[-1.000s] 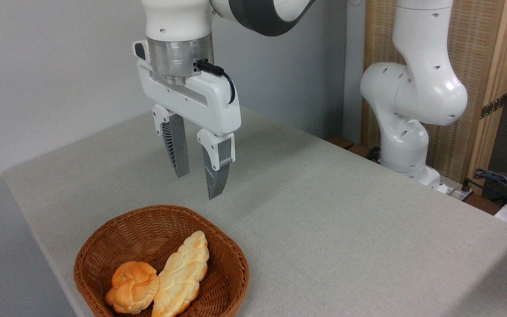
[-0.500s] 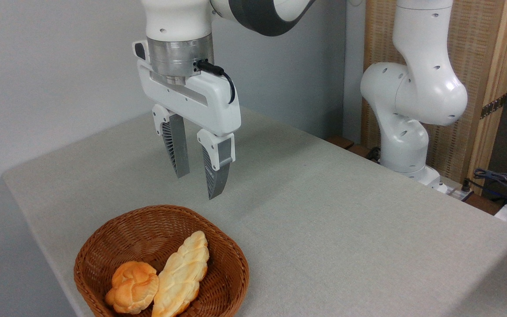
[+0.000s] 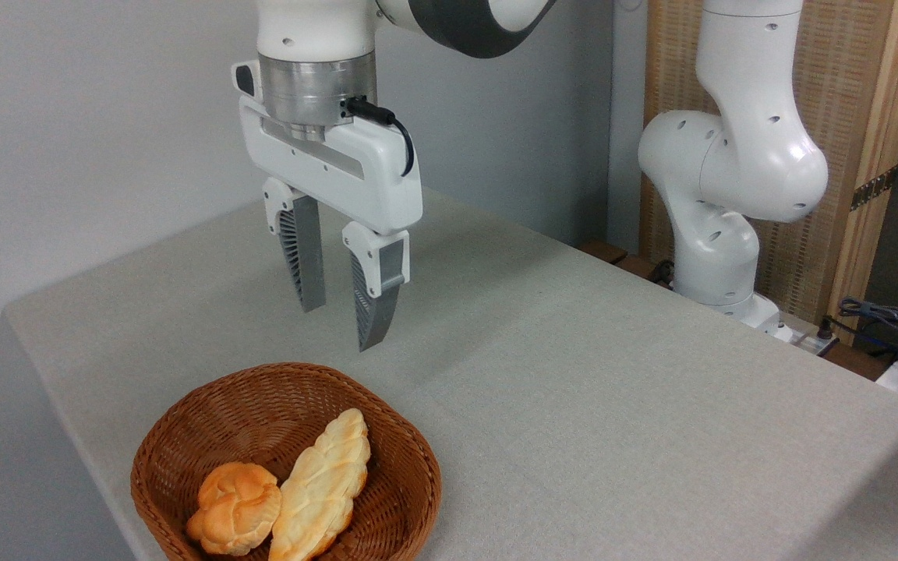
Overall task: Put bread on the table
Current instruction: 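Lower the open gripper down around the round golden bun, then close the gripper on the round golden bun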
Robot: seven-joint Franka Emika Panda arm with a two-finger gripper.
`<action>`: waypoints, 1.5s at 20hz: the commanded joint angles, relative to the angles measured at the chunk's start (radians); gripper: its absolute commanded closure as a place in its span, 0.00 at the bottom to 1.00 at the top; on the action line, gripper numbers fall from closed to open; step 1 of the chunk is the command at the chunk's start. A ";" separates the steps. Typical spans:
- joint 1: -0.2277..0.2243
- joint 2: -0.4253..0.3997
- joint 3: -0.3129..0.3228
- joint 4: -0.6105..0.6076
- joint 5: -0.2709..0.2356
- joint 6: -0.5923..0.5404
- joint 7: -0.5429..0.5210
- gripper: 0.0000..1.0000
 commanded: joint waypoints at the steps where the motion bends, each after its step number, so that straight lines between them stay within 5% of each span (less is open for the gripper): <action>1: 0.002 0.007 0.005 -0.005 0.003 0.081 -0.015 0.00; 13: 0.003 0.216 0.005 -0.008 0.014 0.434 0.014 0.00; 27: 0.003 0.345 -0.011 -0.007 0.017 0.571 0.071 0.00; 28: 0.002 0.343 -0.011 -0.007 0.027 0.569 0.085 0.03; 30: 0.002 0.343 -0.012 -0.005 0.029 0.569 0.102 0.33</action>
